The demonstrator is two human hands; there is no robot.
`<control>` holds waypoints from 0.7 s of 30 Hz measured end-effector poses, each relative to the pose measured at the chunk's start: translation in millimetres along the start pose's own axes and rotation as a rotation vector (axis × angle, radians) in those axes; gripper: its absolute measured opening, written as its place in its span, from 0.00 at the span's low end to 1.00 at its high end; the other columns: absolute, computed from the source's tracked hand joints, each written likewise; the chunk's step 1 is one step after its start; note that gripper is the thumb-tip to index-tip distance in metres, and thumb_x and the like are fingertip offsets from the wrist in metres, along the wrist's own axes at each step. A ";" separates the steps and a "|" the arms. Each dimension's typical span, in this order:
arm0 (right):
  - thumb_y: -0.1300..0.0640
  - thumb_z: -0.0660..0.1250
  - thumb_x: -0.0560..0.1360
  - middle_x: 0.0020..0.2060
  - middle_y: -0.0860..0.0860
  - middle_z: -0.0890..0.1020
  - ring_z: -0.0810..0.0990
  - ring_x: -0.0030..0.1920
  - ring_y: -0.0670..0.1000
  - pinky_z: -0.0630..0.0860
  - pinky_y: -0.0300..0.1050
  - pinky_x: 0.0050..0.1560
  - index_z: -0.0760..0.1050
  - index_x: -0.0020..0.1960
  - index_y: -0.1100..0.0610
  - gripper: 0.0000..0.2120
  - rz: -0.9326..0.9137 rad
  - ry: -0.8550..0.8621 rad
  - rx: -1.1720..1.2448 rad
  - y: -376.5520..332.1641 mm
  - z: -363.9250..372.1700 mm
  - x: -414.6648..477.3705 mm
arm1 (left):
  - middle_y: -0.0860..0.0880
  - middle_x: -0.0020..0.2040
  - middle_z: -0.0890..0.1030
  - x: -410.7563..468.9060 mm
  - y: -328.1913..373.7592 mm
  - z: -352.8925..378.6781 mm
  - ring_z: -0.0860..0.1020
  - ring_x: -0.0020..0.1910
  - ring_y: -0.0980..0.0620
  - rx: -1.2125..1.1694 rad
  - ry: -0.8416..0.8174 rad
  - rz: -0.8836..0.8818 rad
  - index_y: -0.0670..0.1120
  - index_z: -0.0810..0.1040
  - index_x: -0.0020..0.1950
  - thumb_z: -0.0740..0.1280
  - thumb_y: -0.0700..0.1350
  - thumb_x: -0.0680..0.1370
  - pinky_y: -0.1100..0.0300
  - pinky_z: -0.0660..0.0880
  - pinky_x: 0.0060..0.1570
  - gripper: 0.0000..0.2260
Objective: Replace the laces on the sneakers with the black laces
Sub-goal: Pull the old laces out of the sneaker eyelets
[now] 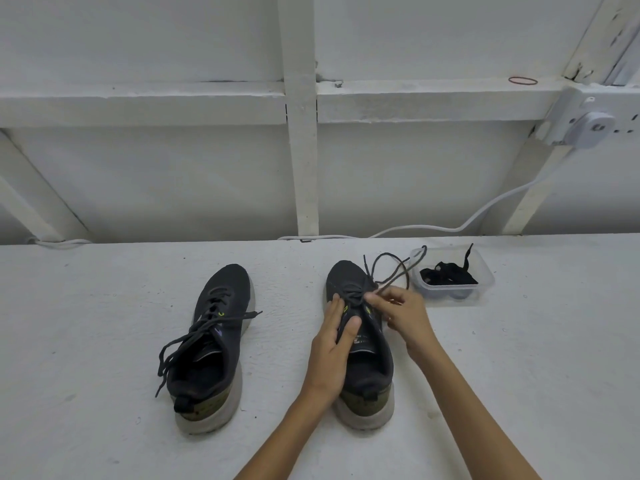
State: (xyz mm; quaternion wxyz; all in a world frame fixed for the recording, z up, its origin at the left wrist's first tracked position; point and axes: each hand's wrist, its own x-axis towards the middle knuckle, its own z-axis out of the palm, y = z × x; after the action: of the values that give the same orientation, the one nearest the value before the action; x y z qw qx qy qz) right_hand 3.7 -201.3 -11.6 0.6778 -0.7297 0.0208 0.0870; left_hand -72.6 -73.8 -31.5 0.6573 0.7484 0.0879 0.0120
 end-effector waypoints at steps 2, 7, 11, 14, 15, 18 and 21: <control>0.60 0.73 0.74 0.25 0.46 0.75 0.68 0.27 0.44 0.65 0.31 0.26 0.78 0.36 0.59 0.09 -0.045 0.140 0.052 -1.6 -4.3 6.9 | 0.58 0.77 0.59 -0.1 -0.6 -0.3 0.56 0.75 0.62 0.005 -0.005 -0.002 0.53 0.59 0.77 0.60 0.56 0.79 0.69 0.54 0.71 0.27; 0.55 0.70 0.76 0.30 0.51 0.73 0.68 0.29 0.47 0.64 0.33 0.26 0.75 0.41 0.59 0.10 -0.028 0.308 0.169 -3.7 -9.4 13.0 | 0.59 0.77 0.59 -0.3 -0.8 -0.8 0.55 0.75 0.65 0.001 -0.015 -0.007 0.54 0.59 0.77 0.60 0.59 0.77 0.69 0.53 0.72 0.29; 0.58 0.74 0.73 0.26 0.44 0.79 0.73 0.26 0.39 0.67 0.30 0.27 0.80 0.39 0.61 0.08 -0.020 0.014 -0.040 0.3 0.3 -2.6 | 0.59 0.77 0.59 0.2 -1.1 -0.7 0.56 0.75 0.65 0.000 -0.010 -0.009 0.53 0.59 0.77 0.60 0.58 0.77 0.70 0.55 0.70 0.29; 0.59 0.72 0.75 0.29 0.47 0.79 0.74 0.28 0.42 0.67 0.33 0.28 0.79 0.38 0.61 0.08 -0.036 0.116 0.036 4.5 -1.0 1.5 | 0.59 0.77 0.59 -0.6 -1.0 -0.3 0.56 0.75 0.64 -0.005 -0.010 -0.005 0.54 0.60 0.77 0.60 0.59 0.76 0.65 0.54 0.74 0.30; 0.57 0.70 0.77 0.31 0.49 0.79 0.74 0.28 0.45 0.67 0.34 0.27 0.77 0.40 0.60 0.09 -0.015 0.193 0.116 4.2 -4.0 4.5 | 0.59 0.77 0.59 -0.9 -0.9 -0.4 0.56 0.75 0.64 -0.008 -0.010 -0.006 0.54 0.60 0.77 0.60 0.60 0.76 0.63 0.54 0.75 0.31; 0.52 0.65 0.80 0.38 0.52 0.81 0.75 0.30 0.47 0.68 0.37 0.28 0.75 0.45 0.60 0.11 0.026 0.302 0.203 4.7 -15.8 9.4 | 0.59 0.77 0.60 -0.4 -1.4 -0.9 0.57 0.75 0.63 -0.011 -0.010 -0.005 0.54 0.60 0.77 0.60 0.61 0.75 0.60 0.55 0.76 0.31; 0.46 0.63 0.79 0.43 0.53 0.84 0.80 0.41 0.50 0.74 0.42 0.39 0.80 0.47 0.60 0.17 0.038 0.180 0.029 13.9 -14.4 -1.5 | 0.61 0.74 0.63 0.7 0.6 -1.7 0.61 0.73 0.63 0.014 0.001 0.024 0.53 0.64 0.75 0.59 0.61 0.75 0.69 0.58 0.72 0.29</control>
State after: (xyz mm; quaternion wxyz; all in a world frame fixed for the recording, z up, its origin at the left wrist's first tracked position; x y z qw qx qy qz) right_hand 1.6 -216.9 -24.1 0.6818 -0.7243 0.0968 0.0338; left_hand -72.1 -72.2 -30.8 0.6520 0.7538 0.0796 0.0196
